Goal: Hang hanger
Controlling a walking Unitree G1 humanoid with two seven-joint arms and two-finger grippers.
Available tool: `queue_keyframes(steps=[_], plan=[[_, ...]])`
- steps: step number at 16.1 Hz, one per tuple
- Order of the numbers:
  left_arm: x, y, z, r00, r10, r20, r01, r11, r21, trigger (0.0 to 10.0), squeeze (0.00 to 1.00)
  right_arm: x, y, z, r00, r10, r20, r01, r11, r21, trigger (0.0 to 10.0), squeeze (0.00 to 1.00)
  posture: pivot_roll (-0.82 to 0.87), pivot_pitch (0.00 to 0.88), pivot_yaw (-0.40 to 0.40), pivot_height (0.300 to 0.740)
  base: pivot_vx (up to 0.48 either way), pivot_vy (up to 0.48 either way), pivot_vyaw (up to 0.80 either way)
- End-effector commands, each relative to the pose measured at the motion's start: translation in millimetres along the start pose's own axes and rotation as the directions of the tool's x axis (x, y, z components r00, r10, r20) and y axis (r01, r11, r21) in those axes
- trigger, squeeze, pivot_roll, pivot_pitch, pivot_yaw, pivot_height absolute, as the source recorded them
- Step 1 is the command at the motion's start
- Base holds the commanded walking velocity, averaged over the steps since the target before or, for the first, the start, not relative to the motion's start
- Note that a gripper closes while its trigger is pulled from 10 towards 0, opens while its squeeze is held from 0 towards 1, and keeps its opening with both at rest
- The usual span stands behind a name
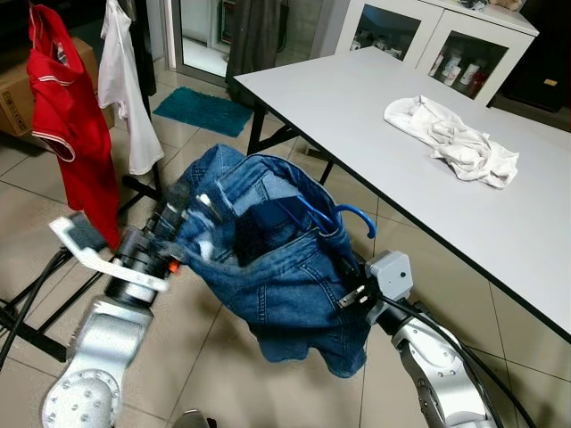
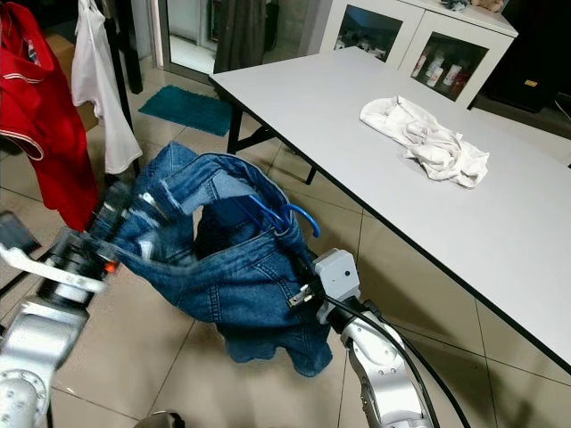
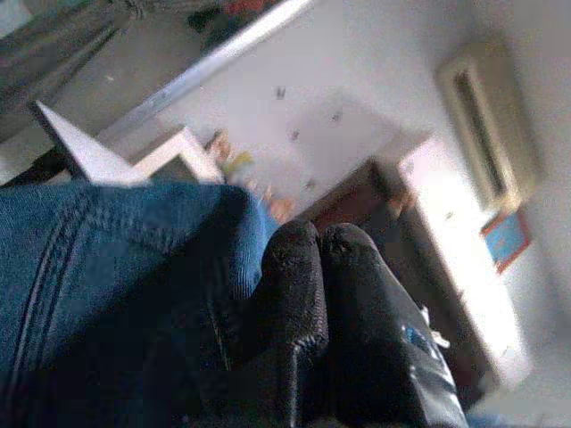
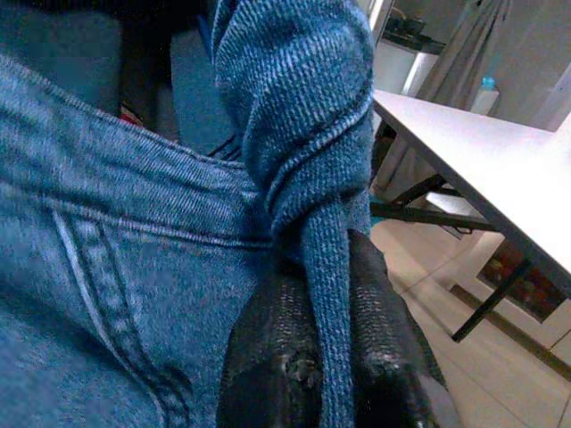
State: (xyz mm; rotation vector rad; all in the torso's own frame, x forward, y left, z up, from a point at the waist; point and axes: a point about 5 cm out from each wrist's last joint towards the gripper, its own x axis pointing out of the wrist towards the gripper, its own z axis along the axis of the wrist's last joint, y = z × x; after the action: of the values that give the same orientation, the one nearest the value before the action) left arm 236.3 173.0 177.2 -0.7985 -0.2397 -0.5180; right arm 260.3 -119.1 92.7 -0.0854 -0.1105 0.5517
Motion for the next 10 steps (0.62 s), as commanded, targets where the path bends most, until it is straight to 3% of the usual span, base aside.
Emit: queue_keyframes(steps=[1,3,10], plan=[[1.9,-5.6,-6.9,0.999,-0.031,-0.035,0.032,0.999,0.021,9.7,1.00,-2.7,-5.7,0.2,0.999,-0.031,0.008,0.031,0.999,-0.008,0.0,0.00,0.14,0.093,-0.136,0.740,0.000,0.000,0.00],[2.6,-12.7,-12.7,0.996,-0.064,-0.065,0.067,0.997,0.042,10.0,1.00,-2.6,-5.3,0.2,0.999,-0.031,0.007,0.031,0.999,-0.007,0.0,0.00,0.14,0.093,-0.135,0.740,0.000,0.000,0.00],[2.7,-12.6,-12.1,0.995,-0.064,-0.072,0.070,0.993,0.094,10.0,1.00,-3.1,-4.0,-0.6,0.999,-0.032,0.007,0.032,0.999,-0.003,0.0,0.00,0.14,0.095,-0.129,0.740,0.000,0.000,0.00]])
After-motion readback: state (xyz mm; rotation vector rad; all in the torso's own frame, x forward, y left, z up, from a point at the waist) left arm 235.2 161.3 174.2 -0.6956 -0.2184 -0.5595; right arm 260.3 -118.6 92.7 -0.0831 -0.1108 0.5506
